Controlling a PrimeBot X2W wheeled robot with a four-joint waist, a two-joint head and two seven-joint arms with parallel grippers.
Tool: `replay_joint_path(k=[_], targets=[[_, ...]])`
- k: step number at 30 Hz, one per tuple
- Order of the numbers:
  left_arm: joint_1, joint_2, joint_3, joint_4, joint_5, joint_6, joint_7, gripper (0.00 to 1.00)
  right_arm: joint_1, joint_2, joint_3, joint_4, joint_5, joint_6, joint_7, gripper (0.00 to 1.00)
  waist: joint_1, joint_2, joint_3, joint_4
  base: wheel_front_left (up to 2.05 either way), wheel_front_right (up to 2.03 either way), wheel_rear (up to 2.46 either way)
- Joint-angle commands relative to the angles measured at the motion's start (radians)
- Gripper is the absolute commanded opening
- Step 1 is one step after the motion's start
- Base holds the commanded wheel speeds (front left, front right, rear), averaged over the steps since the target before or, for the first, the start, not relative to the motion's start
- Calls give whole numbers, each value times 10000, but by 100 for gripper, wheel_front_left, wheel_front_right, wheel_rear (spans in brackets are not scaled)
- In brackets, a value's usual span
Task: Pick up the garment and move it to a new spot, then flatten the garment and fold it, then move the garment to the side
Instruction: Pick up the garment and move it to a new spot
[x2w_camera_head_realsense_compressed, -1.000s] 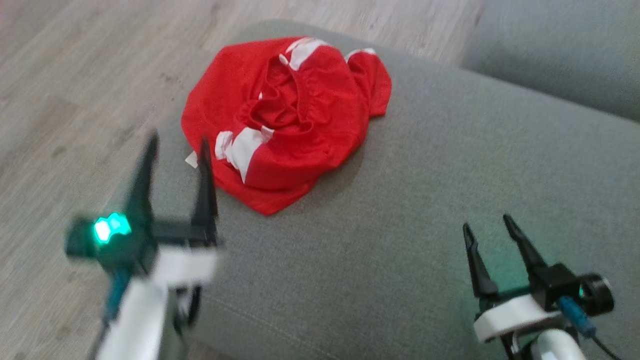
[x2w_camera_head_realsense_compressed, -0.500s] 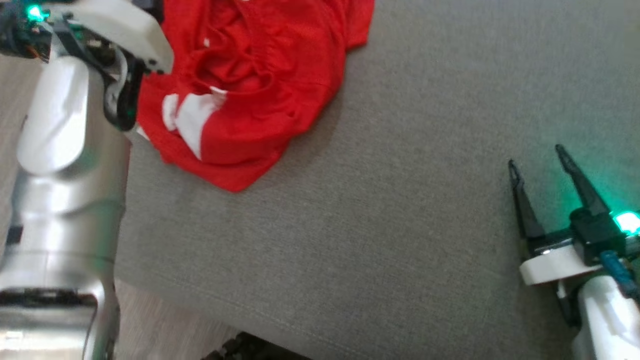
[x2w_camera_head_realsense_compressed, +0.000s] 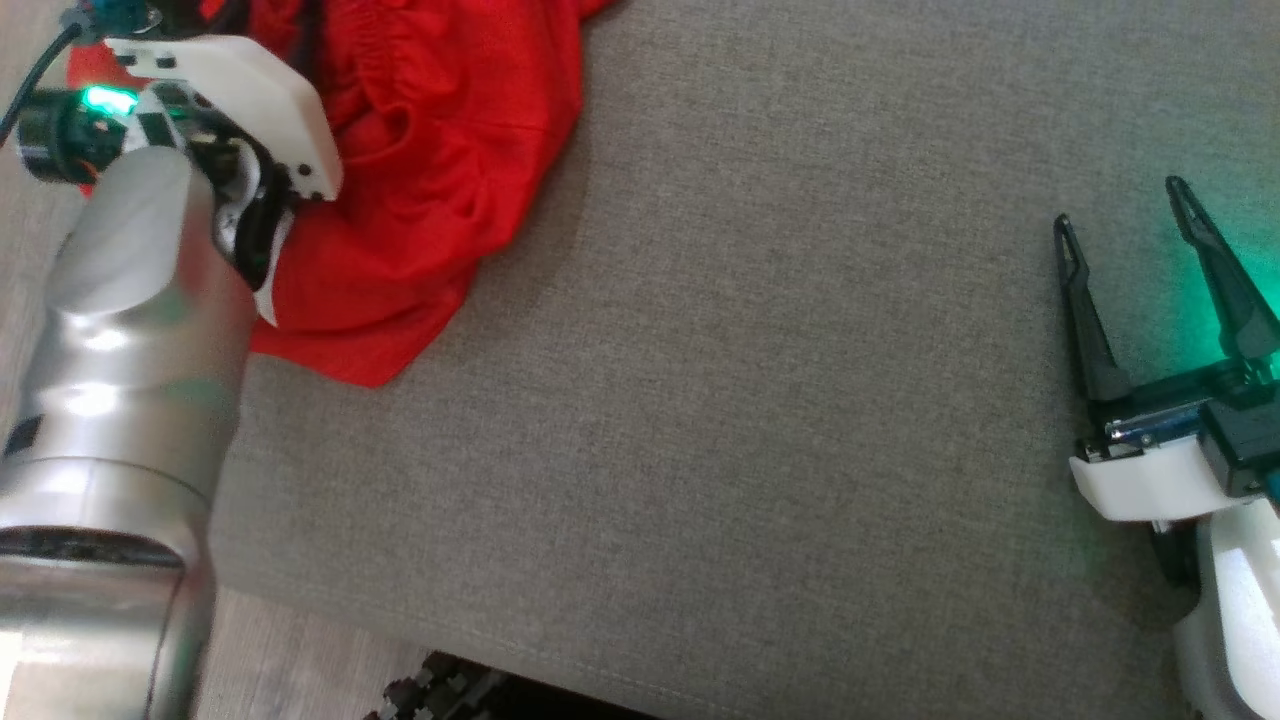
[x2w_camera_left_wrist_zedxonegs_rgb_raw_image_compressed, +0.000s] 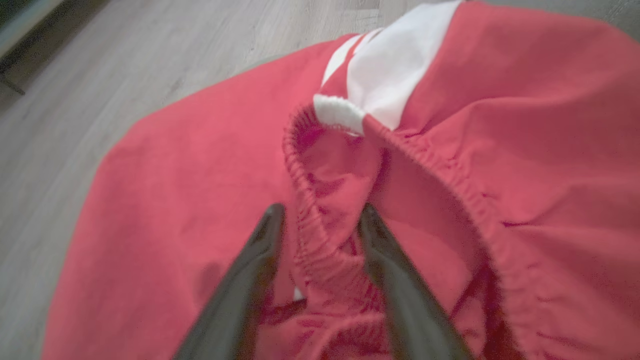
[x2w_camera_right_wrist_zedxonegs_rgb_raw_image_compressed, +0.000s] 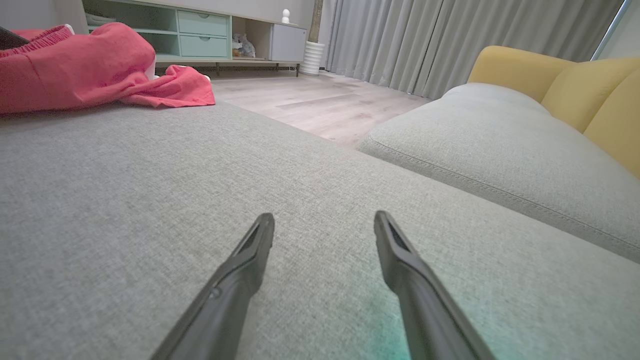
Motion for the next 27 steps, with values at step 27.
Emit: replay_joint_path(k=[27], targets=[[-2882, 1833, -4106, -2020, 1640, 20, -3252, 0, 402, 1507, 741, 1607, 951, -7, 114, 100, 1, 0, -3867, -2547, 0, 0, 0]])
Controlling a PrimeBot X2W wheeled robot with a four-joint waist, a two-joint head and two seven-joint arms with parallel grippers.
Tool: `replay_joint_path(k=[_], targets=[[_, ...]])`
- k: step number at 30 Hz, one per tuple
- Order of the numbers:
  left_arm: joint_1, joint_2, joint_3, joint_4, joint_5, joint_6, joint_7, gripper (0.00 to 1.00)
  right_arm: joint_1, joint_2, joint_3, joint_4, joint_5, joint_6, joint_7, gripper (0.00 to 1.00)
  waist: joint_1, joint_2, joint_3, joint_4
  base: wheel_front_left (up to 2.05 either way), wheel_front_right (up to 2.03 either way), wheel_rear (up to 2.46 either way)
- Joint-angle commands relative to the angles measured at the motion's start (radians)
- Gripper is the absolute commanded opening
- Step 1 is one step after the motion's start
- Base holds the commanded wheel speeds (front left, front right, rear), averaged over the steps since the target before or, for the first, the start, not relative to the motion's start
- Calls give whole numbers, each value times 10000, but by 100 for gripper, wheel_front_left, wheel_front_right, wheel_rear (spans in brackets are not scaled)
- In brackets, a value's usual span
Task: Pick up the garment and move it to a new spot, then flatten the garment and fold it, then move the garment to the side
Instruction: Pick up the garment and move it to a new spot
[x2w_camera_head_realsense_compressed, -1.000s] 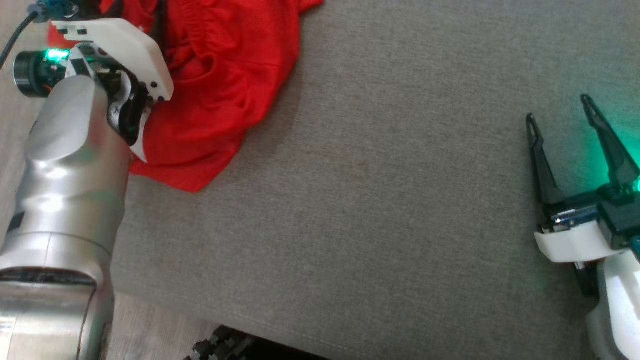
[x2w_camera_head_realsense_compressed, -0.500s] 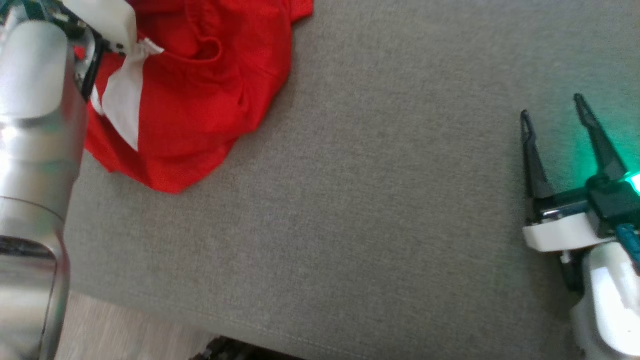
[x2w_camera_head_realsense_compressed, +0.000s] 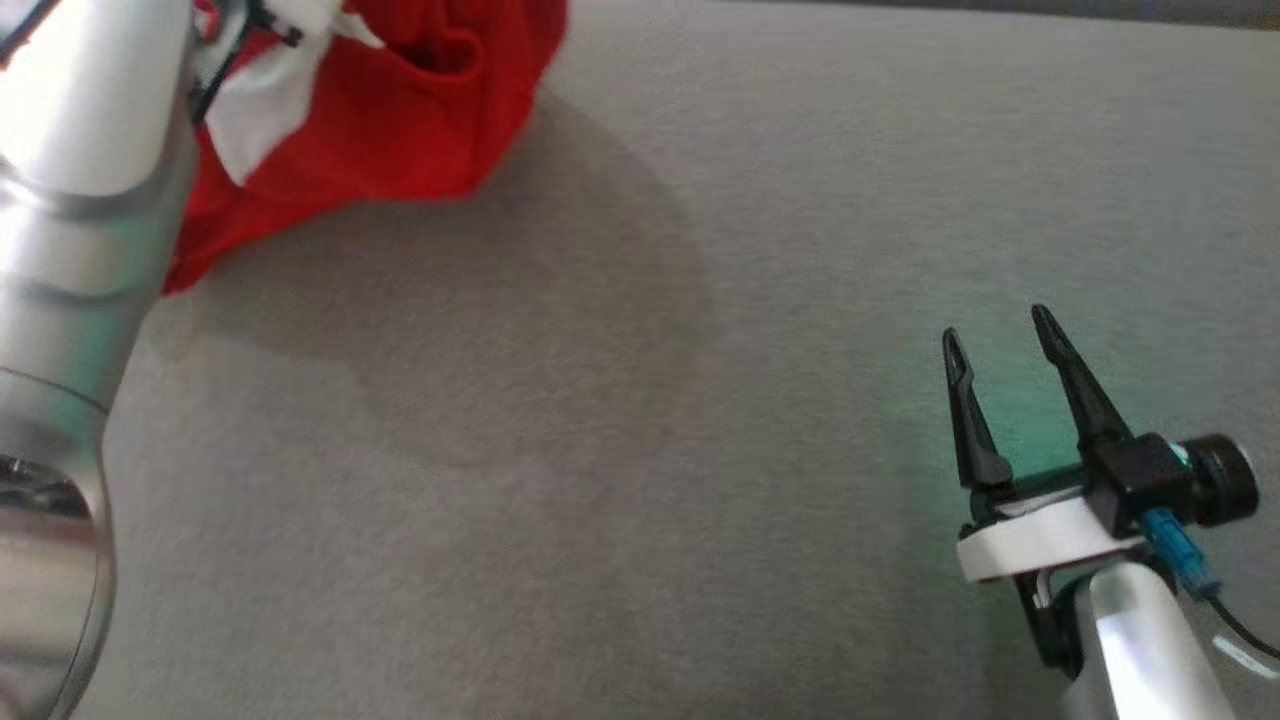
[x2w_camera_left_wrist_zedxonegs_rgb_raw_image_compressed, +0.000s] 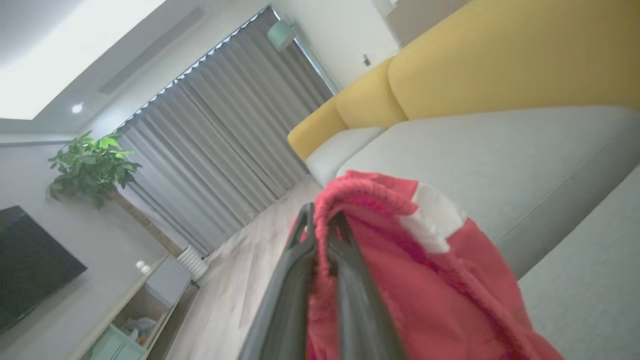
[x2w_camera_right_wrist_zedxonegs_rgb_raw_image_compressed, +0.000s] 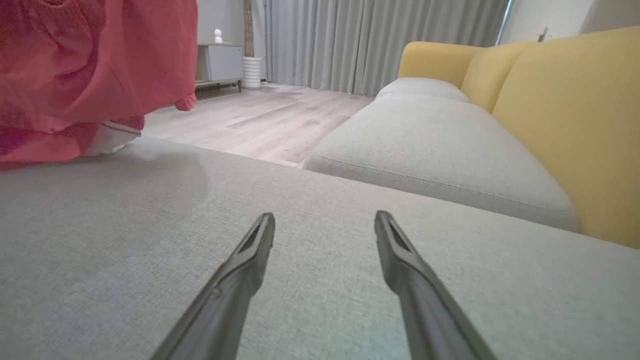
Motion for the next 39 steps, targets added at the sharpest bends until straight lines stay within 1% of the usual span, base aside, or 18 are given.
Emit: replay_joint_path(k=[1, 7, 10, 12, 16, 20, 23, 24, 25, 26, 30, 32, 35, 36, 39], targets=[[-821, 581, -218, -776, -438, 20, 205, 0, 74, 60, 330, -272, 361, -7, 6, 100, 1, 0, -974, -1198, 0, 0, 0], [-965, 834, -1578, -2606, -2009, 19, 1103, 0, 185, 67, 515, -515, 1182, -7, 6, 100, 1, 0, -1238, -2437, 0, 0, 0], [-605, 755, -1694, -3360, -2796, 19, 1277, 0, 189, 68, 565, -641, 1420, -7, 6, 100, 1, 0, -1137, -3034, 0, 0, 0], [-74, 496, -1694, -3722, -3204, 30, 1367, 0, 188, 68, 553, -726, 1537, -7, 6, 100, 1, 0, -1010, -3342, 0, 0, 0], [1374, -118, -2160, -4177, -3619, 145, 1399, 0, 184, 69, 514, -840, 1728, -7, 6, 100, 1, 0, -639, -3756, 0, 0, 0], [3192, -678, -2782, -3983, -3821, 394, 1006, 0, 145, 69, 592, -991, 1931, -7, 6, 100, 1, 0, -283, -4038, 0, 0, 0], [4490, -1084, -3191, -3592, -3944, 576, 549, 0, 144, 69, 530, -1133, 2047, -7, 6, 100, 1, 0, -29, -4034, 0, 0, 0], [4868, -1221, -3261, -3424, -3996, 683, 366, 25, 162, 69, 496, -1185, 2043, -7, 6, 100, 1, 0, 30, -3987, 0, 0, 0], [5211, -1360, -3256, -3250, -4081, 825, 156, 86, 190, 69, 458, -1221, 2028, -7, 6, 100, 1, 0, 60, -3923, 0, 0, 0], [5518, -1488, -3246, -3075, -4155, 964, -39, 100, 227, 69, 425, -1246, 1993, -7, 6, 100, 1, 0, 66, -3843, 0, 0, 0], [6424, -1756, -3045, -2873, -4212, 1435, -730, 100, 405, 69, 212, -1338, 1778, -7, 6, 100, 1, 0, -176, -3283, 0, 0, 0], [6858, -1758, -2727, -3073, -4146, 1782, -861, 100, 500, 69, 106, -1360, 1669, -7, 6, 100, 1, 0, -390, -2928, 0, 0, 0], [7697, -1642, -1840, -4097, -3870, 2297, -889, 100, 656, 70, -77, -1358, 1556, -7, 6, 100, 1, 0, -725, -2369, 0, 0, 0], [8021, -1590, -1580, -4418, -3751, 2401, -891, 100, 722, 70, -164, -1345, 1530, -7, 6, 100, 1, 0, -854, -2169, 0, 0, 0], [8819, -1404, -959, -5076, -3440, 2498, -893, 100, 911, 70, -272, -1291, 1448, -7, 6, 100, 1, 0, -1150, -1764, 0, 0, 0]])
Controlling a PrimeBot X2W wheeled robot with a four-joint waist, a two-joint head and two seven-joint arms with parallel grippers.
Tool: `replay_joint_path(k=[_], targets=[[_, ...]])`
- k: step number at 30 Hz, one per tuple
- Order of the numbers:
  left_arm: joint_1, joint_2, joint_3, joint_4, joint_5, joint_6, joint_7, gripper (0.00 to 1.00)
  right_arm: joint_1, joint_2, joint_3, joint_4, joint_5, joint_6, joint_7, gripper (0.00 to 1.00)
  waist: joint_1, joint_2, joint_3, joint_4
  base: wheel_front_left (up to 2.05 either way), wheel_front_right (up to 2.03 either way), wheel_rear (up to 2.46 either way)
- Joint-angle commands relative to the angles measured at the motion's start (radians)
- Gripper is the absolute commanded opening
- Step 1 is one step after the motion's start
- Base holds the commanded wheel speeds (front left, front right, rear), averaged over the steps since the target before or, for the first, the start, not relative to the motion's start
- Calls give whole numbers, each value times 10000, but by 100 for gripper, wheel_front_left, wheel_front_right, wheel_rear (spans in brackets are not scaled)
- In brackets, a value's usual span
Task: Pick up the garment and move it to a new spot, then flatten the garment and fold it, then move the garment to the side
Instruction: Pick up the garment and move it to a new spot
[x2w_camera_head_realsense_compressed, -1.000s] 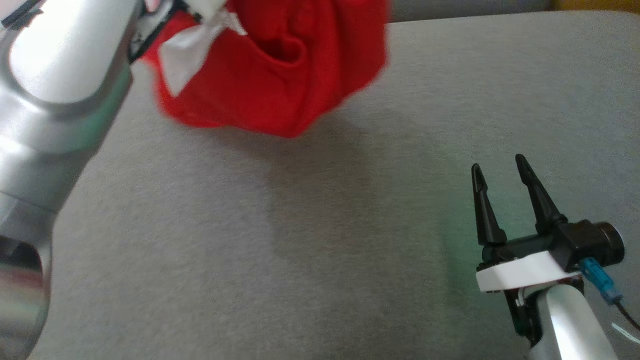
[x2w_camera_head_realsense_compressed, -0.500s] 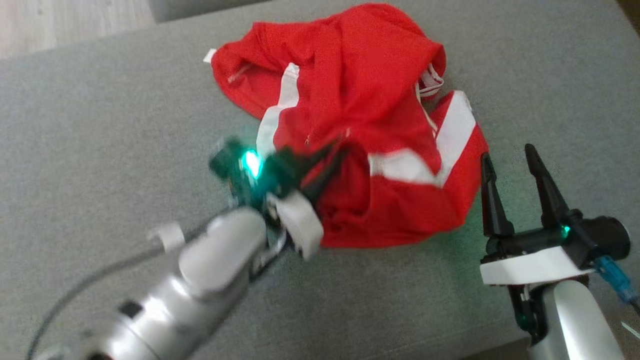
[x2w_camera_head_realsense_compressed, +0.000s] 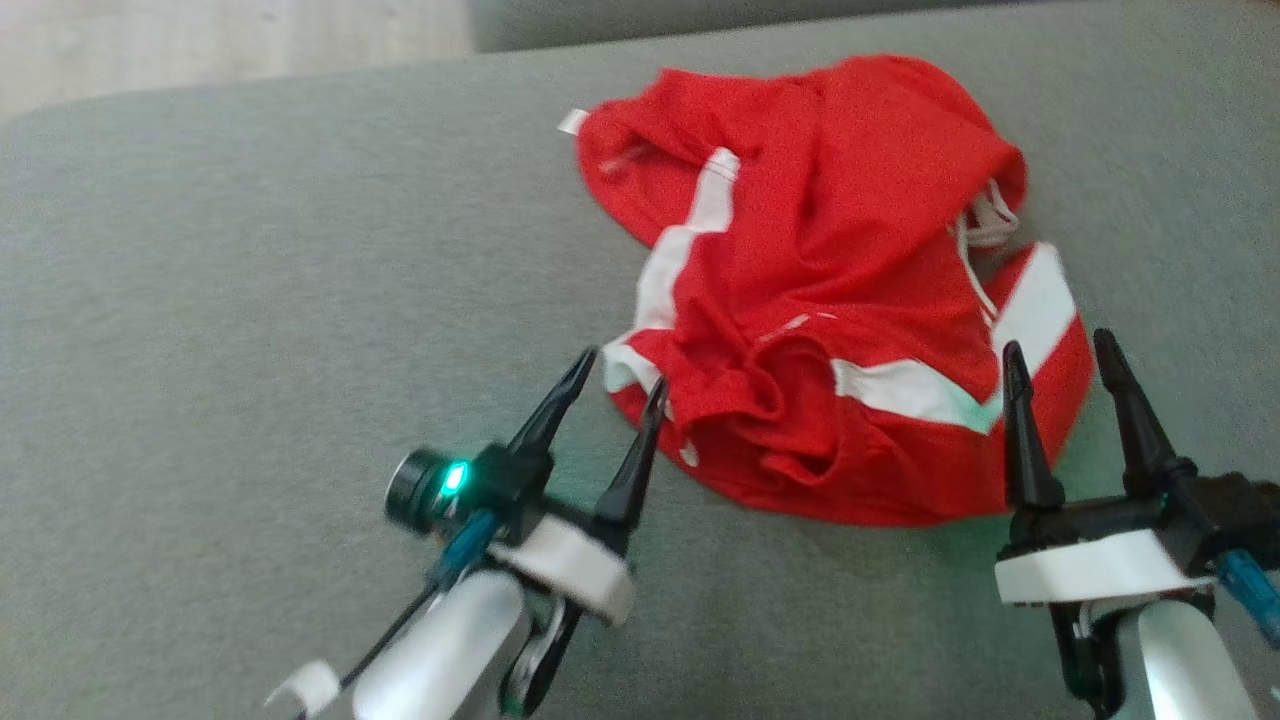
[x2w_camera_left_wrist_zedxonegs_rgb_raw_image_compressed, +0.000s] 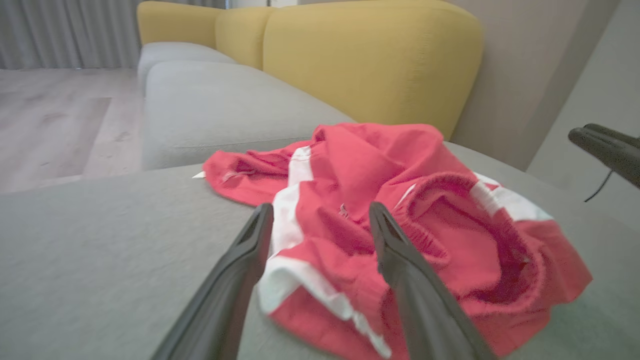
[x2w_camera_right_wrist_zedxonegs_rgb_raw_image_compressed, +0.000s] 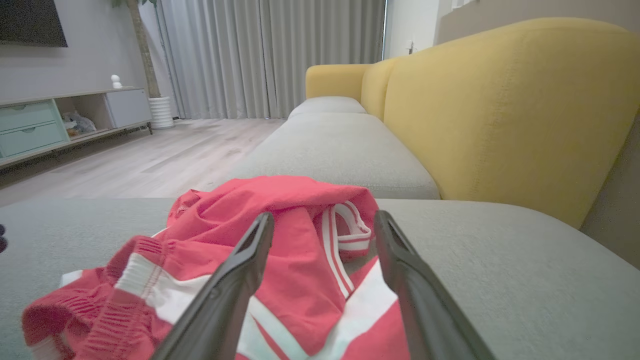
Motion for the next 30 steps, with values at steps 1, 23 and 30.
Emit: replay_joint_path(k=[1, 23, 30], targets=[[160, 271, 642, -492, 212, 31, -92, 100, 22, -30, 199, -279, -110, -7, 6, 100, 0, 0, -567, 648, 0, 0, 0], [-3812, -446, 767, 2112, 403, -1201, 2012, 100, -528, -30, 486, -537, -53, -7, 6, 100, 0, 0, 1197, -1928, 0, 0, 0], [-4359, -534, 462, 3423, 477, -1195, 2776, 100, -626, -30, 471, -537, 153, -7, 6, 100, 0, 0, 1473, -2383, 0, 0, 0]])
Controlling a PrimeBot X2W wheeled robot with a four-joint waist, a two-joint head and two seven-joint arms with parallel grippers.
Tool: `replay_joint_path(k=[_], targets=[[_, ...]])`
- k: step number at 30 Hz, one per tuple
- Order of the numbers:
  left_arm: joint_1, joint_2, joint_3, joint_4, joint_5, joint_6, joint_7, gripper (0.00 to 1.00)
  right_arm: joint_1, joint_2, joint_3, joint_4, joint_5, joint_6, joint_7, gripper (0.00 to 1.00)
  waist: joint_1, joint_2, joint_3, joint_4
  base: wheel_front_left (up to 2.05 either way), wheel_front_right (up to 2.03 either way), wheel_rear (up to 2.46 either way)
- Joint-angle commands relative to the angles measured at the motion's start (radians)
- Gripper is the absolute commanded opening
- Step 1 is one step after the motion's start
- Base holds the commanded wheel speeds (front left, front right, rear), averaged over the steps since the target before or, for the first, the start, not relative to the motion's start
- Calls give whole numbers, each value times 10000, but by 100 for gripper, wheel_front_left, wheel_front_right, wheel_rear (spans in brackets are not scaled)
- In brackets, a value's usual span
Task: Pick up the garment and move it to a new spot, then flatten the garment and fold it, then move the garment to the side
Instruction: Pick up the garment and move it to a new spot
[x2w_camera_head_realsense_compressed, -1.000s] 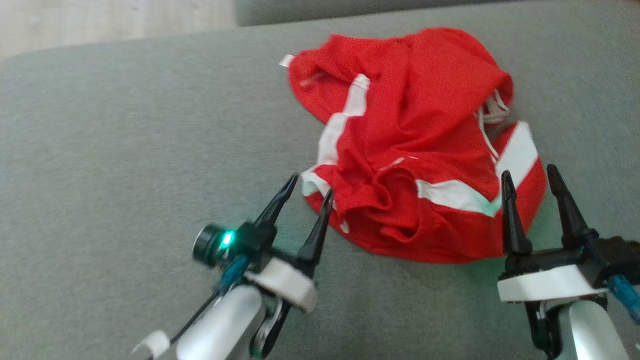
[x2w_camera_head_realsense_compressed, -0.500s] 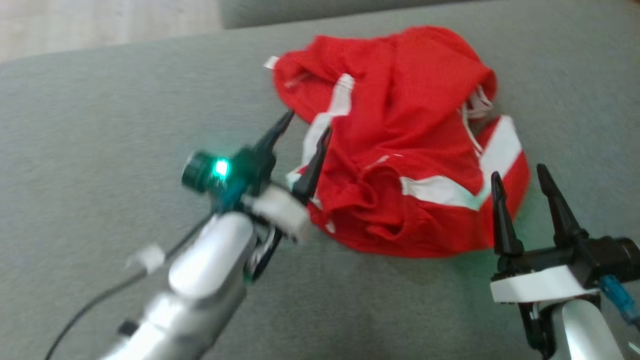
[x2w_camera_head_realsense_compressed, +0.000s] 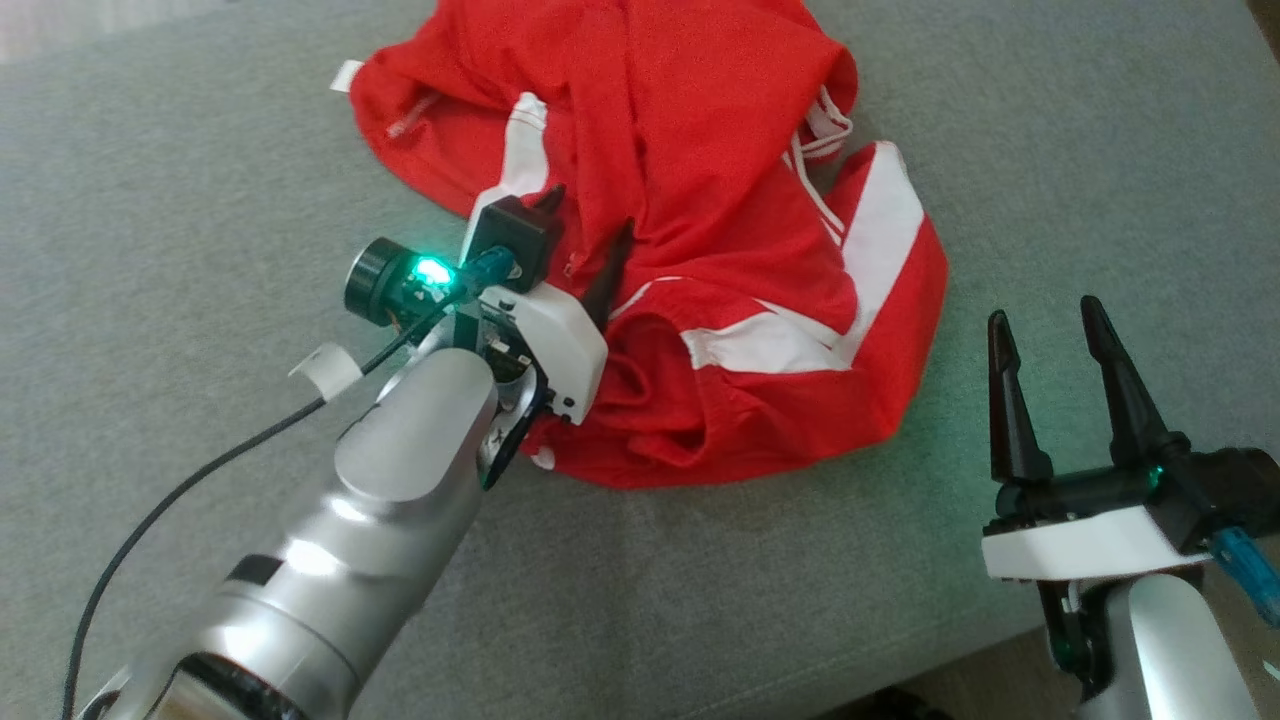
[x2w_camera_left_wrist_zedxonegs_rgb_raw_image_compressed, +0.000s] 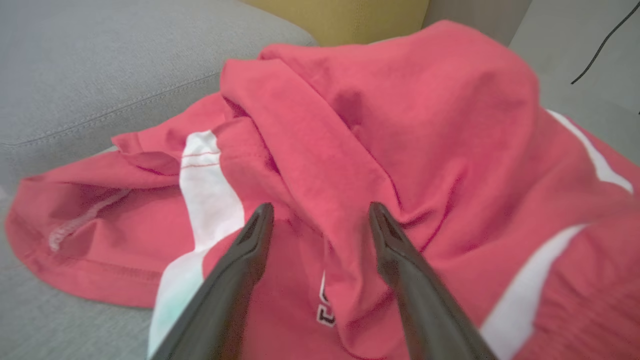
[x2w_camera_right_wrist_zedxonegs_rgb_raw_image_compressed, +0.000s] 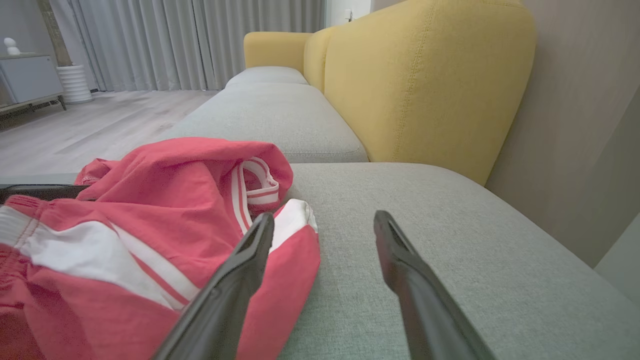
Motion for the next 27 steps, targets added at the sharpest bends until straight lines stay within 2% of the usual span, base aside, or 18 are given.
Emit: replay_joint_path(k=[1, 2, 10, 19, 23, 27], targets=[[-518, 79, 185, -139, 85, 8, -104, 53, -306, -43, 206, -334, 101, -7, 6, 100, -2, 0, 115, -142, 0, 0, 0], [-568, 86, 165, -76, 121, -35, -280, 0, -310, -43, 217, -325, 120, -7, 6, 100, -2, 0, 111, -160, 0, 0, 0], [-1112, 3, 36, -50, 165, -588, -1686, 0, -291, -43, 347, -198, 284, -7, 6, 100, -2, 0, -379, -191, 0, 0, 0], [-2881, -6, 334, -738, -209, -966, -1898, 0, -114, -43, 473, -87, 419, -7, 6, 100, -2, 0, -1296, 17, 0, 0, 0], [-4257, 432, 738, -964, -600, -1118, -1707, 0, -2, -43, 619, -46, 500, -7, 6, 100, -2, 0, -1765, 288, 0, 0, 0], [-4905, 809, 823, -1010, -928, -1178, -1400, 0, 142, -43, 602, -7, 501, -7, 6, 100, -2, 0, -2073, 603, 0, 0, 0]])
